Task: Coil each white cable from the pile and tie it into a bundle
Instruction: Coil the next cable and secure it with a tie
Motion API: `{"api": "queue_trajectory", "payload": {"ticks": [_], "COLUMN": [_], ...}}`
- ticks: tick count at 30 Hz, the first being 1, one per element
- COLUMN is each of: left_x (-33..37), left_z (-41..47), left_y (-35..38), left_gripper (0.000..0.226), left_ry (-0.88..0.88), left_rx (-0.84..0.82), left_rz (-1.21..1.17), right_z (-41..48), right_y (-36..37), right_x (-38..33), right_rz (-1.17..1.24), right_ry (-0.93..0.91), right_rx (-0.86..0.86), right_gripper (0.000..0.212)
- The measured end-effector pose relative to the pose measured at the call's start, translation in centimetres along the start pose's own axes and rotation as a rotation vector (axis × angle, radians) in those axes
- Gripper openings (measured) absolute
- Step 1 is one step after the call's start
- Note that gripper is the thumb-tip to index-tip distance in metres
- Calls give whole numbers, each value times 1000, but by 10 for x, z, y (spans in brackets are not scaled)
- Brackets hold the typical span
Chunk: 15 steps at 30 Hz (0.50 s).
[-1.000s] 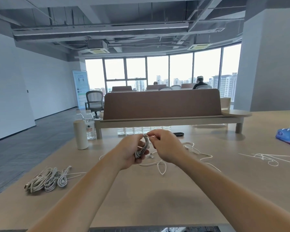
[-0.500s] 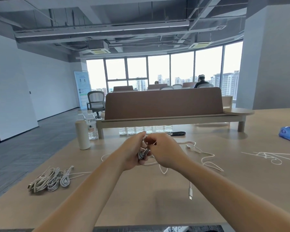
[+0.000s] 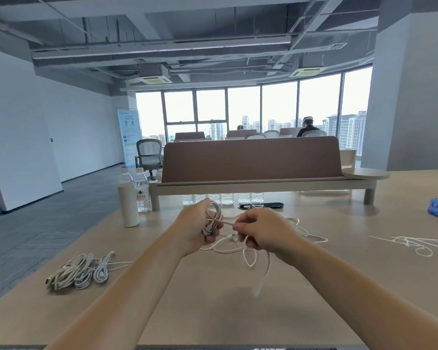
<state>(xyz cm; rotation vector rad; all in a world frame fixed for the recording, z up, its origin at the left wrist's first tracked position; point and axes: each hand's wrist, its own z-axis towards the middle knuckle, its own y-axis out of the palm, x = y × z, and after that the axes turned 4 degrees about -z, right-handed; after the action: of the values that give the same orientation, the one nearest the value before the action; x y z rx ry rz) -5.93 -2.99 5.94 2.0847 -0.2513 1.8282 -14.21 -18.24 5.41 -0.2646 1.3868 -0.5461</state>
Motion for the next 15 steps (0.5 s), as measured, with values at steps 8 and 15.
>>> {"api": "queue_trajectory", "payload": {"ticks": [8,15], "left_x": [-4,-4], "left_z": [-4,-5], "left_y": [8,7], "left_gripper": [51,56], "left_ry": [-28,48], "left_rx": [-84,-38], "left_rz": [6,64], "right_z": [9,2], "right_y": [-1,8], "right_x": [-3,-3], "right_rz": [-426,-394], "right_ry": [-110,-154], "right_rx": [-19,-66], "right_gripper": [15,12]}}
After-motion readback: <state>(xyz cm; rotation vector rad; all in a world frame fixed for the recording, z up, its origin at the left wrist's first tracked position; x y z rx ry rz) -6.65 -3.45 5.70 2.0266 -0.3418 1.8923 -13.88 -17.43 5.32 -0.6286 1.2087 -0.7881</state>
